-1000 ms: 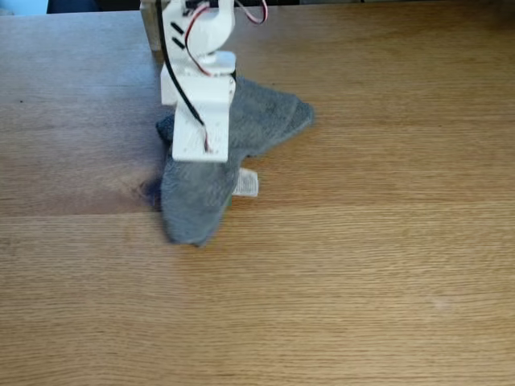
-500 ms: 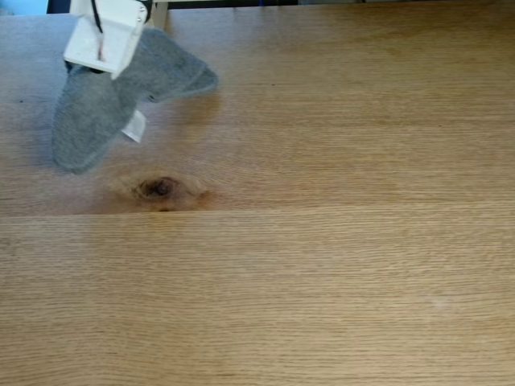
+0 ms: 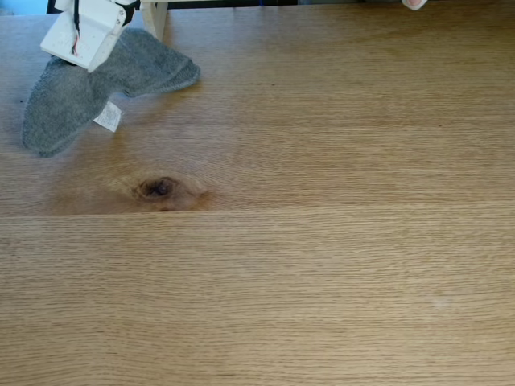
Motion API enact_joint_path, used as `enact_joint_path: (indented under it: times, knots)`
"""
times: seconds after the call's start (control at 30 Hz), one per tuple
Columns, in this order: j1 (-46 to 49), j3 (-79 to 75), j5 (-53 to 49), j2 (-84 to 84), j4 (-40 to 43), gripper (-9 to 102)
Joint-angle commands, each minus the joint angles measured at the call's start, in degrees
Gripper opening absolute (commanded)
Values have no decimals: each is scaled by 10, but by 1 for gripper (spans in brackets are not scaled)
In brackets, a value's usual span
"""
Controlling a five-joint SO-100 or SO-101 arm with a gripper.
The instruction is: Clean the area in front of the robot
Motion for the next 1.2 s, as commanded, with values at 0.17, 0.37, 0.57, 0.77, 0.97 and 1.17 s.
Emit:
enact_joint_path:
  times: [0.17, 0.37, 0.57, 0.77, 0.97, 1.17]
  knots:
    - [-37, -6, 76, 50, -49, 47]
    - [-194, -6, 171, 167, 20, 29]
    - [-389, -6, 264, 274, 87, 6]
    - [-476, -6, 372, 363, 198, 0]
    - [-490, 0, 427, 464, 341, 0]
    - [-518, 170, 425, 698, 386, 0]
